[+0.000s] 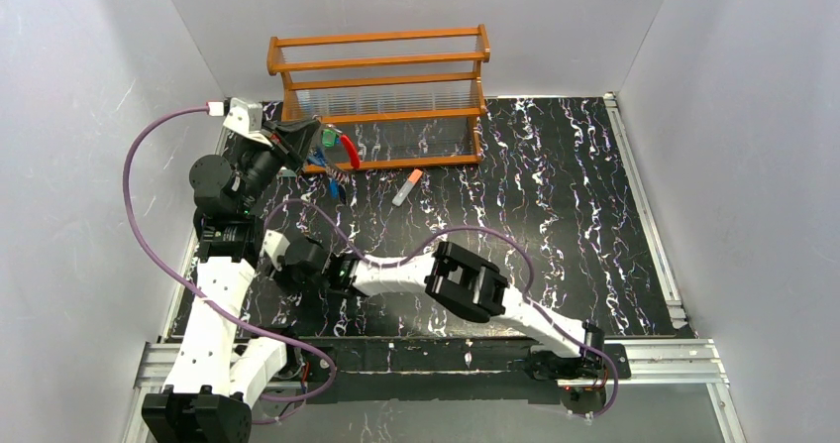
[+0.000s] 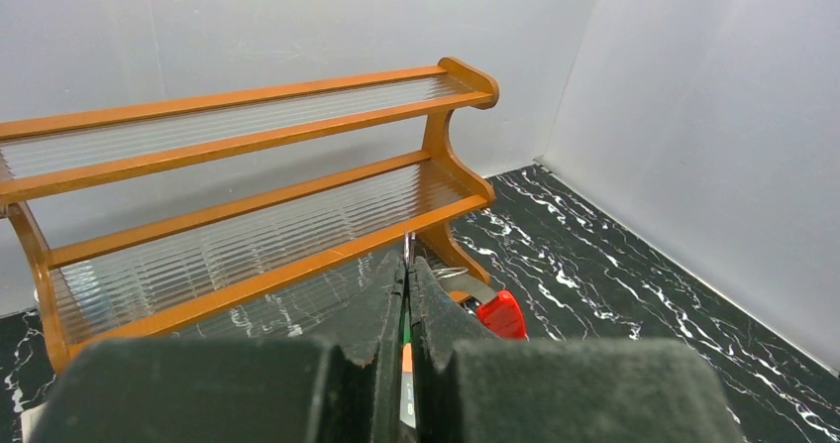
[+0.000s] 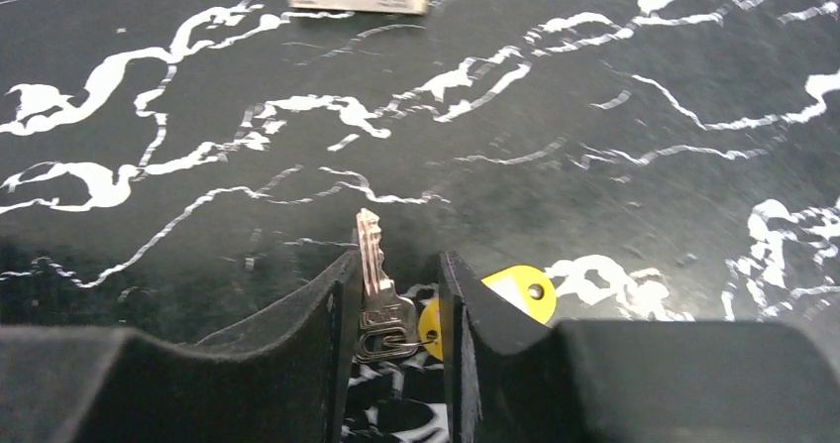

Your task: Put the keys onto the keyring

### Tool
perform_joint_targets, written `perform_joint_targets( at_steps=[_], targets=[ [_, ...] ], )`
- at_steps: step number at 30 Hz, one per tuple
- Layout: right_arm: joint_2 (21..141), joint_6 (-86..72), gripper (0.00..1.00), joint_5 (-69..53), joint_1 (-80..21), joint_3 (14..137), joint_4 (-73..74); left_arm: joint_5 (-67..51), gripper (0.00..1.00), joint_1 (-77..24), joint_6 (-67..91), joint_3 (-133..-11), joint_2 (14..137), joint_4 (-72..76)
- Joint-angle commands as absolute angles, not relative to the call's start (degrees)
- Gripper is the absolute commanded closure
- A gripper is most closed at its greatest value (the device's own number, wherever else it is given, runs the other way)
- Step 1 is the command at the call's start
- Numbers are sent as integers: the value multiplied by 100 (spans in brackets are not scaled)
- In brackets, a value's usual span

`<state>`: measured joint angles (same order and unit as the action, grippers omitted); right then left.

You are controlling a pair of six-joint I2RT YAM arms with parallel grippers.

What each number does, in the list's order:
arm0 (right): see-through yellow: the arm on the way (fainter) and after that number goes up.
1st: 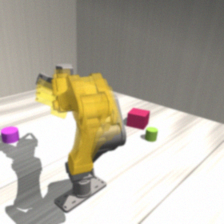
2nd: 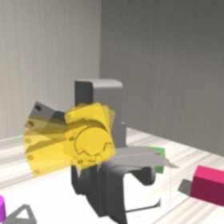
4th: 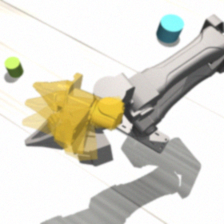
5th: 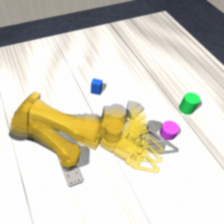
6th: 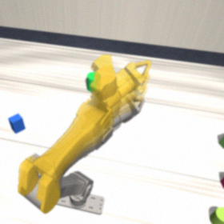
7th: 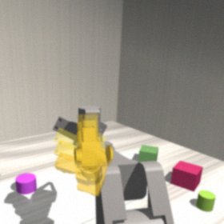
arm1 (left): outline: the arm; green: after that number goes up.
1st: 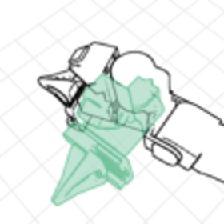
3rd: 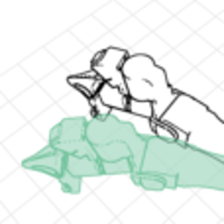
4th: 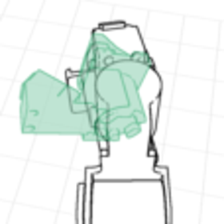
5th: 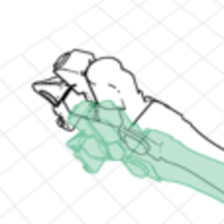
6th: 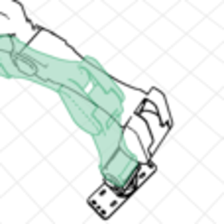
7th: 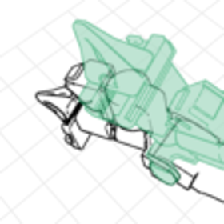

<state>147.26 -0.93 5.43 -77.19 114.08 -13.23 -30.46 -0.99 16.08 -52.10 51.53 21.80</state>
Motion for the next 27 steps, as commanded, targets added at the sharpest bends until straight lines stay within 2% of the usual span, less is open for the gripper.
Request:
perform_joint_targets(
  at_steps=[1,9,17,22,27],
  targets=[
    [14370,-491,60,485,-7365,10994,-451,-3255,100,-132,1647,-5182,4975,2412],
    [13508,-690,72,775,-7156,9518,-525,-3296,100,-132,1534,-5116,4931,2359],
    [12399,-972,77,924,-6939,7887,-281,-3310,100,-141,1447,-4975,4925,2290],
    [11191,-1334,77,907,-6809,6442,-534,-3402,100,-154,1577,-4949,5150,2328],
    [10229,-1626,74,978,-6575,5909,-183,-3550,100,-188,1556,-4900,5378,2404]
  ],
)
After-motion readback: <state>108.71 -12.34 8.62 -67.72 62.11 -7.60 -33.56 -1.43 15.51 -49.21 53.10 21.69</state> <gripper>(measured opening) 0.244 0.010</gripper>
